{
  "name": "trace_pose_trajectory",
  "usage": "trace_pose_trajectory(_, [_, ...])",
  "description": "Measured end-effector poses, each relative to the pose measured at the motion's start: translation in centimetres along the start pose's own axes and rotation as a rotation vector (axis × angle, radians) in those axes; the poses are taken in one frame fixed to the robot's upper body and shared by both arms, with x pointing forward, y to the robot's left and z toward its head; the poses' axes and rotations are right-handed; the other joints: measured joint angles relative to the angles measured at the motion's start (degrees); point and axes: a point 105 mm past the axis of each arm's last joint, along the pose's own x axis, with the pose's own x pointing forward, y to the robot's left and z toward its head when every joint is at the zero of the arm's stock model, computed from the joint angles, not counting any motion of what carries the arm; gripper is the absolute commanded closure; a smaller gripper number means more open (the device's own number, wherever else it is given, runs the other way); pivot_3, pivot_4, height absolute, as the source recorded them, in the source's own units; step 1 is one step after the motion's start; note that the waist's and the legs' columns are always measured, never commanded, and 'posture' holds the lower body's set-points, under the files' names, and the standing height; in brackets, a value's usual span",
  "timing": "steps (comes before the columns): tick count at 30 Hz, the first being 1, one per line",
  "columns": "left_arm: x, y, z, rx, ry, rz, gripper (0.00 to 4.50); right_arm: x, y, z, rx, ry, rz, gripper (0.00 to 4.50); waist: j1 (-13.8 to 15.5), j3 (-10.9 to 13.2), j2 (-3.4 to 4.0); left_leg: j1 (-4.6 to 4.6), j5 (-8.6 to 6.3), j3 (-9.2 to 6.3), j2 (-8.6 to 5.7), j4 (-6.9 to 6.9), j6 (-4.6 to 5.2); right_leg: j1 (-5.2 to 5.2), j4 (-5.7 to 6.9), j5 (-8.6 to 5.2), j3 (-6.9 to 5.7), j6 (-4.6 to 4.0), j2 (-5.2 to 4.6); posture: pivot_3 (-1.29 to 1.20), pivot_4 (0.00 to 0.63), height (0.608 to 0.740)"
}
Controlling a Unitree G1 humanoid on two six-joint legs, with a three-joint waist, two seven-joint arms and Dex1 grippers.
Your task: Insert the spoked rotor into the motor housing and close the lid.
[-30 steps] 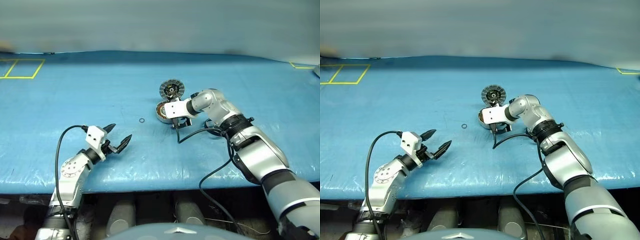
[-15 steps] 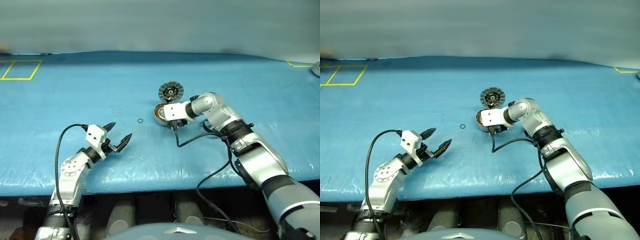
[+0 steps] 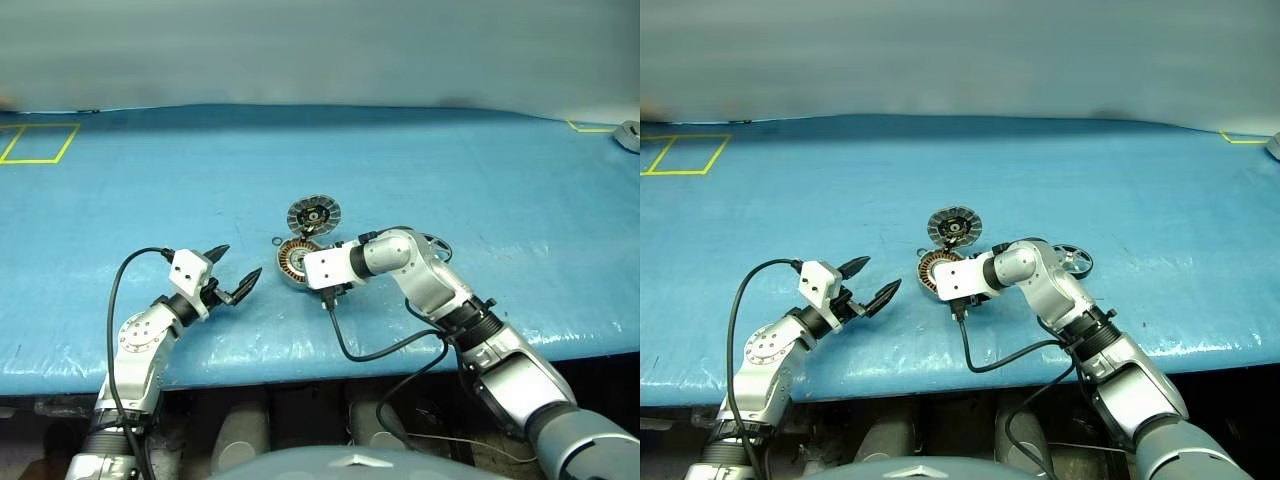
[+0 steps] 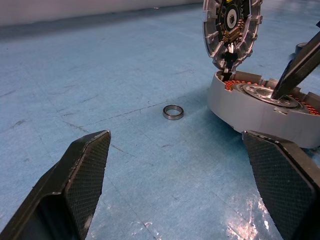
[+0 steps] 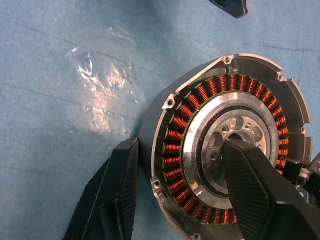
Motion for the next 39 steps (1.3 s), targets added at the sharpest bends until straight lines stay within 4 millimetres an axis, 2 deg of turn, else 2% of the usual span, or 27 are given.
trace_pose_trajectory(8, [-0.3,0.2,-0.1,0.001,0.008,0.007,0.0,0.2,1.3,1.1,0.037,-0.018,0.003,2.33,0.1,0.0,-0.01,-0.02,0.0,-0.01,0.0,0.01,-0.01,-0.01,-0.01,-0.01,-0.01,-0.01,0.0,0.0,0.15,0.74])
trace_pose_trajectory(15, [-0.3,0.3,-0.1,0.003,0.008,0.01,0.0,0.9,2.3,2.2,0.128,-0.093,-0.003,0.08,0.2,0.0,-0.03,-0.11,0.0,-0.02,0.0,0.02,-0.01,-0.09,-0.01,-0.02,-0.03,-0.02,-0.01,0.0,0.15,0.74])
trace_pose_trajectory(17, [-0.3,0.4,-0.1,0.003,0.007,0.013,0.0,0.6,2.2,3.1,0.165,-0.154,-0.023,0.03,0.2,0.0,-0.04,-0.13,0.0,-0.03,0.0,0.02,-0.01,-0.11,-0.02,-0.02,-0.03,-0.02,-0.01,0.0,0.15,0.74])
trace_pose_trajectory(20, [-0.3,0.4,0.0,0.005,0.004,0.015,0.0,-1.0,1.5,4.8,0.194,-0.253,-0.078,0.03,0.2,0.0,-0.04,-0.13,-0.01,-0.05,0.0,0.02,-0.01,-0.09,-0.02,-0.02,-0.04,-0.02,-0.01,0.0,0.15,0.74])
trace_pose_trajectory(24, [-0.2,0.5,0.1,0.006,0.001,0.012,0.0,-3.5,0.7,5.2,0.313,-0.377,-0.182,0.03,0.7,0.0,-0.05,-0.14,-0.01,-0.06,0.0,0.04,-0.02,-0.08,-0.04,-0.02,-0.05,-0.02,-0.02,0.0,0.15,0.74])
trace_pose_trajectory(27, [0.2,0.7,0.3,0.006,-0.005,-0.003,0.0,-5.8,-0.1,4.4,0.457,-0.461,-0.31,0.03,1.2,0.0,-0.06,-0.15,-0.01,-0.06,0.01,0.06,-0.02,-0.09,-0.04,-0.02,-0.07,-0.02,-0.02,0.0,0.15,0.74])
trace_pose_trajectory(30, [0.7,1.1,0.2,0.003,-0.001,-0.019,0.0,-7.5,0.1,1.5,0.604,-0.446,-0.44,0.03,1.5,0.0,-0.1,-0.18,-0.01,-0.04,0.0,0.08,-0.02,-0.09,-0.07,-0.03,-0.07,-0.02,-0.04,0.0,0.15,0.74])
trace_pose_trajectory(32, [1.0,1.4,0.0,-0.002,0.003,-0.045,0.0,-8.3,1.3,-1.0,0.71,-0.402,-0.507,0.03,1.7,0.0,-0.1,-0.23,-0.01,-0.05,-0.01,0.07,-0.02,-0.1,-0.1,-0.03,-0.1,-0.02,-0.05,0.0,0.15,0.74])
trace_pose_trajectory(34, [1.5,1.5,0.2,0.001,-0.002,-0.085,0.0,-8.5,2.8,-2.4,0.781,-0.376,-0.516,0.03,1.6,0.0,-0.1,-0.25,-0.01,-0.04,-0.01,0.06,-0.02,-0.12,-0.13,-0.03,-0.09,-0.02,-0.05,0.0,0.15,0.74])
trace_pose_trajectory(36, [2.3,1.7,0.3,0.014,0.006,-0.136,0.0,-8.3,4.1,-3.0,0.837,-0.373,-0.5,0.03,1.5,0.0,-0.1,-0.24,-0.01,-0.04,0.0,0.07,-0.02,-0.12,-0.1,-0.03,-0.11,-0.02,-0.05,0.0,0.15,0.74])
trace_pose_trajectory(39, [3.8,2.4,0.9,0.043,0.009,-0.181,0.0,-8.2,5.1,-3.5,0.878,-0.365,-0.489,0.03,1.5,0.0,-0.13,-0.24,-0.01,-0.02,0.01,0.17,-0.01,-0.11,-0.09,-0.03,-0.11,-0.01,-0.05,0.0,0.15,0.74])
